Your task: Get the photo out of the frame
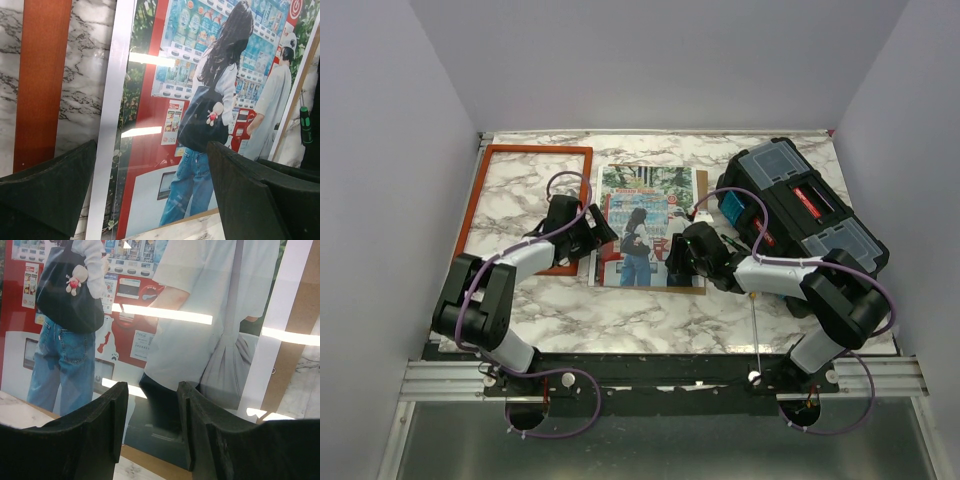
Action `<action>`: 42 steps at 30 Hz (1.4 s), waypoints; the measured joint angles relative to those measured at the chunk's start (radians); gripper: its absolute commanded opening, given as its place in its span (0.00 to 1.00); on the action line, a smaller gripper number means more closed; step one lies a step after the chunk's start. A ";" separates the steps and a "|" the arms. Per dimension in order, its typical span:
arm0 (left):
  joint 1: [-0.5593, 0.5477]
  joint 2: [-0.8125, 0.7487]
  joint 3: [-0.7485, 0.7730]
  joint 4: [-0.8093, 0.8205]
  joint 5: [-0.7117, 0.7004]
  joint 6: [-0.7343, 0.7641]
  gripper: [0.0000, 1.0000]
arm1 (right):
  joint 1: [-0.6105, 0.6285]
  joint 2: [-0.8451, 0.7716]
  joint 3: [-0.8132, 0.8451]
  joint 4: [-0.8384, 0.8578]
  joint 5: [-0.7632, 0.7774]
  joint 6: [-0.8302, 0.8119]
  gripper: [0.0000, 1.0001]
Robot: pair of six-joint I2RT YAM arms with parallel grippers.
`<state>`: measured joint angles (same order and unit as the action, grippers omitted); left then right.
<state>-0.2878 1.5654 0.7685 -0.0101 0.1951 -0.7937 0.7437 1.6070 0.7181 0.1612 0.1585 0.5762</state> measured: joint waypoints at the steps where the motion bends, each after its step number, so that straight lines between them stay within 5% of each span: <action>1: 0.000 -0.008 -0.014 0.017 0.000 -0.005 0.93 | 0.000 0.000 0.000 0.000 -0.002 0.000 0.51; 16: -0.001 -0.154 -0.085 0.027 0.029 -0.068 0.93 | -0.005 0.018 0.005 0.026 -0.026 -0.002 0.51; 29: 0.006 -0.154 -0.140 0.097 0.070 -0.140 0.73 | -0.006 0.021 0.010 0.026 -0.033 -0.009 0.51; 39: 0.009 -0.155 -0.167 0.074 0.055 -0.134 0.73 | -0.006 0.021 0.012 0.023 -0.035 -0.020 0.51; 42: 0.004 -0.157 -0.171 0.046 0.050 -0.124 0.62 | -0.006 0.021 0.015 0.018 -0.037 -0.021 0.51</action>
<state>-0.2840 1.4086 0.5980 0.0360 0.2447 -0.9173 0.7376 1.6276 0.7330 0.1795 0.1219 0.5556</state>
